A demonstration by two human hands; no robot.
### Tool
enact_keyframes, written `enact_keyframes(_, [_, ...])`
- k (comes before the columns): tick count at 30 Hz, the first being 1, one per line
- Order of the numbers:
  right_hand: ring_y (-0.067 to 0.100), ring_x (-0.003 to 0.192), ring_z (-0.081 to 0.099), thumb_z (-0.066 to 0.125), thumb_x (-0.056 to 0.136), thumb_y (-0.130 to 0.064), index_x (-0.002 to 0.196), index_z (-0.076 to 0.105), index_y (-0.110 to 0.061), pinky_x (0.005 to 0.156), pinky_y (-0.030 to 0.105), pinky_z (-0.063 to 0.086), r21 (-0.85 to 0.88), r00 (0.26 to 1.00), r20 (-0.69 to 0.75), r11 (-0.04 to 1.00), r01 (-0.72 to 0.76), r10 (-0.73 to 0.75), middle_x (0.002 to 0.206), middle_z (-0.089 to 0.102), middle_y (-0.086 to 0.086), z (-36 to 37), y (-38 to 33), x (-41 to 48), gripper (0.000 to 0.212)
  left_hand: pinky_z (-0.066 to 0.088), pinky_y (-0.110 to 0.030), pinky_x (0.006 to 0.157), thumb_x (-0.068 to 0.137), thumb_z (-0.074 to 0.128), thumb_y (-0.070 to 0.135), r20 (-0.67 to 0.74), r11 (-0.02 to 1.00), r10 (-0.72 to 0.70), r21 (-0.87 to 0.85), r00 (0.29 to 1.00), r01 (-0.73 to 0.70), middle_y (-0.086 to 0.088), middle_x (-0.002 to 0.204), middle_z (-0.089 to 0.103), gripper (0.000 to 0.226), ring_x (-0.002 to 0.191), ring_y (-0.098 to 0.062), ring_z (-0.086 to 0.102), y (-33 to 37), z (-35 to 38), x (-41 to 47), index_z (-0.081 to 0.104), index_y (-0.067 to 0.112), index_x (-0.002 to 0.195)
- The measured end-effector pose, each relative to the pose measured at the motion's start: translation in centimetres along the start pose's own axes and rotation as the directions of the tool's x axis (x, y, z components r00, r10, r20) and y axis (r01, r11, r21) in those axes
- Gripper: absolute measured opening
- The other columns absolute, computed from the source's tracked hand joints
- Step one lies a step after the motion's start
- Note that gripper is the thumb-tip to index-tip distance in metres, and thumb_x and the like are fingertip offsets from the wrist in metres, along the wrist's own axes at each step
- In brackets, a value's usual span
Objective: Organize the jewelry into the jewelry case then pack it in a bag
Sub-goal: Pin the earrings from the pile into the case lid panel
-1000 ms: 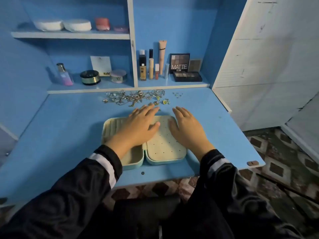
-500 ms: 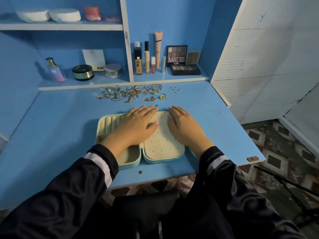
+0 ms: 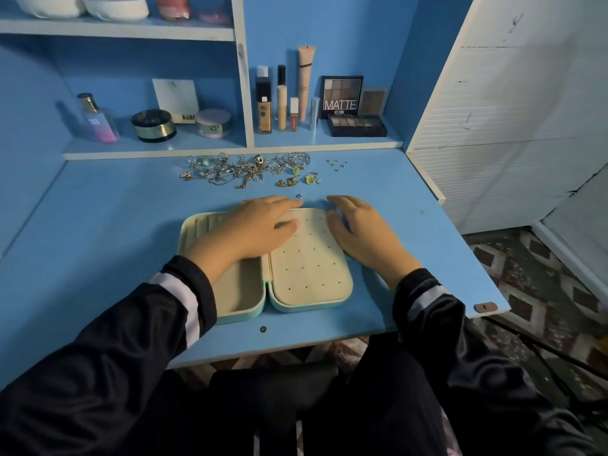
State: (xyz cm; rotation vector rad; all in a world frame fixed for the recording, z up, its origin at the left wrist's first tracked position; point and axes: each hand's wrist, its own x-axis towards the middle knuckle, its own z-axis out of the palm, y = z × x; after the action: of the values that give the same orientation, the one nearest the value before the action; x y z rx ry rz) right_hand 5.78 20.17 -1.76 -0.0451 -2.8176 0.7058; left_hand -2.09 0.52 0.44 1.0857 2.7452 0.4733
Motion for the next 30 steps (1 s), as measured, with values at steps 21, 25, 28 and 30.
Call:
enact_keyframes(21, [0.027, 0.107, 0.057, 0.060, 0.093, -0.020, 0.123, 0.061, -0.005, 0.092, 0.033, 0.047, 0.108, 0.963, -0.194, 0.980, -0.167, 0.186, 0.118, 0.062, 0.011, 0.7, 7.7, 10.6, 0.034, 0.048, -0.043, 0.097, 0.098, 0.056, 0.030, -0.171, 0.980, -0.047, -0.201, 0.984, 0.012, 0.001, 0.122, 0.061, 0.028, 0.107, -0.021, 0.060, -4.9, -1.0, 12.5, 0.065, 0.028, 0.124])
enact_keyframes(25, [0.025, 0.103, 0.059, 0.062, 0.091, -0.015, 0.118, 0.065, -0.004, 0.088, 0.021, 0.042, 0.118, 0.959, -0.228, 0.982, -0.144, 0.168, 0.114, 0.063, 0.011, 0.9, 8.5, 11.2, 0.030, 0.049, -0.041, 0.094, 0.097, 0.059, 0.028, -0.213, 0.976, -0.028, -0.219, 0.977, -0.020, 0.001, 0.117, 0.061, 0.026, 0.105, -0.019, 0.060, -5.2, -0.6, 13.0, 0.067, 0.027, 0.121])
enact_keyframes(28, [0.018, 0.090, 0.058, 0.063, 0.089, -0.009, 0.112, 0.068, -0.003, 0.078, 0.005, 0.036, 0.138, 0.954, -0.257, 0.983, -0.122, 0.154, 0.106, 0.065, 0.011, 0.8, 8.9, 11.4, 0.025, 0.050, -0.038, 0.090, 0.095, 0.062, 0.027, -0.257, 0.969, -0.018, -0.243, 0.966, -0.046, 0.003, 0.111, 0.061, 0.024, 0.098, -0.016, 0.059, -5.2, -0.5, 13.1, 0.069, 0.025, 0.118])
enact_keyframes(30, [0.014, 0.083, 0.054, 0.062, 0.089, -0.006, 0.109, 0.070, -0.002, 0.074, -0.002, 0.034, 0.143, 0.951, -0.273, 0.983, -0.112, 0.148, 0.101, 0.066, 0.011, 0.8, 9.1, 11.8, 0.022, 0.051, -0.036, 0.087, 0.094, 0.064, 0.026, -0.267, 0.967, -0.006, -0.247, 0.964, -0.063, 0.003, 0.107, 0.061, 0.023, 0.094, -0.015, 0.059, -5.3, -0.5, 13.0, 0.070, 0.025, 0.116])
